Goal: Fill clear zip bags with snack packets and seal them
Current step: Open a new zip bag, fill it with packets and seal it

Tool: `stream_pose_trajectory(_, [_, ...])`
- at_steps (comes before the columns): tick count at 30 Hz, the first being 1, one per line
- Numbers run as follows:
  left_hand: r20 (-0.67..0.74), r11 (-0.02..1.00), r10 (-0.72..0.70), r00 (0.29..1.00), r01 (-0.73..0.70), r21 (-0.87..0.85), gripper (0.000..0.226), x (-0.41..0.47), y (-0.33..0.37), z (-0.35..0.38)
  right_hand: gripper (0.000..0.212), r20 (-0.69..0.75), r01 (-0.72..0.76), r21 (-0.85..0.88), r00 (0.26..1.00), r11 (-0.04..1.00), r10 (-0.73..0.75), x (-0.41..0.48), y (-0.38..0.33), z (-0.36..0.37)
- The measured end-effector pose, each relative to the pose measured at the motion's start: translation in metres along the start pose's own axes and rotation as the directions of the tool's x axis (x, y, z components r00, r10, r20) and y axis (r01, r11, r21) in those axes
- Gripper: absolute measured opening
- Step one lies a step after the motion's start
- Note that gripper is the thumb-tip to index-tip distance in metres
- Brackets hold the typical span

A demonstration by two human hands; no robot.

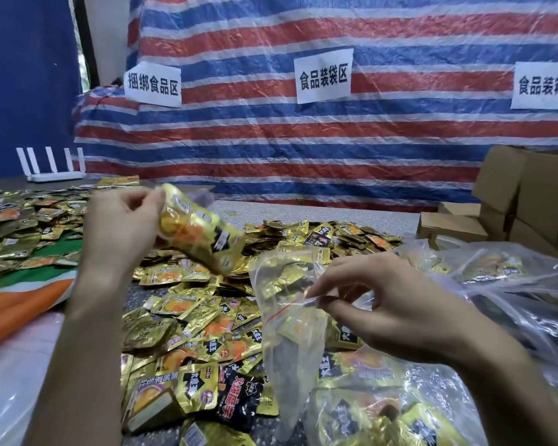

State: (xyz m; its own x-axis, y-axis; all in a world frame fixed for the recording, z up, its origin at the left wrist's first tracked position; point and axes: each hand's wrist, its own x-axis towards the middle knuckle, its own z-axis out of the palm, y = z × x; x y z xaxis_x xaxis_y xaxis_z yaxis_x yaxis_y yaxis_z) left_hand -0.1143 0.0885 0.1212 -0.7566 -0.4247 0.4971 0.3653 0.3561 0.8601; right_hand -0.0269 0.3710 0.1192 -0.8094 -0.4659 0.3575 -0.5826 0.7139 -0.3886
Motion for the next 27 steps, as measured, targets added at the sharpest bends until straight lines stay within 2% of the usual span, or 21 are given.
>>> stream_pose_trajectory(2, [-0.037,0.985,0.081,0.996,-0.085,-0.152,0.032,-0.019,0.03,-0.003,0.016,0.023,-0.016,-0.007,1.0,1.0,0.016,0.0,-0.001,0.001])
stream_pose_trajectory(5, [-0.065,0.964,0.175,0.982,-0.184,-0.192,0.033,-0.043,0.058,0.001,0.017,0.037,-0.012,0.013,0.999,1.0,0.011,0.0,-0.003,0.004])
stream_pose_trajectory(7, [-0.015,0.974,0.198,0.98,-0.198,-0.112,0.031,-0.054,0.064,0.009,0.017,0.004,0.02,0.049,1.0,0.999,-0.02,0.0,-0.005,0.004])
stream_pose_trajectory(10, [0.038,0.953,0.258,0.965,-0.261,0.154,0.03,-0.062,0.064,0.023,0.017,-0.055,0.075,0.087,0.996,0.993,-0.071,-0.001,-0.006,0.005])
stream_pose_trajectory(13, [0.028,0.93,0.291,0.956,-0.29,0.227,0.031,-0.065,0.065,0.03,0.019,-0.062,0.068,0.124,0.996,0.99,-0.061,-0.001,-0.005,0.003])
stream_pose_trajectory(17, [0.062,0.932,0.278,0.959,-0.284,0.224,0.035,-0.064,0.062,0.031,0.019,-0.067,0.082,0.15,0.995,0.985,-0.073,-0.002,-0.002,-0.002])
stream_pose_trajectory(22, [0.269,0.949,0.173,0.947,-0.233,0.212,0.036,-0.072,0.052,0.05,0.018,-0.272,0.114,0.176,0.96,0.978,-0.063,0.004,-0.006,0.009])
stream_pose_trajectory(24, [0.332,0.943,0.15,0.931,-0.235,0.234,0.032,-0.074,0.046,0.06,0.017,-0.286,0.108,0.174,0.957,0.979,-0.055,0.006,-0.007,0.013])
stream_pose_trajectory(27, [0.36,0.965,0.138,0.923,-0.207,0.161,0.018,-0.072,0.04,0.07,0.016,-0.281,0.064,0.132,0.96,0.989,-0.025,0.006,-0.006,0.011])
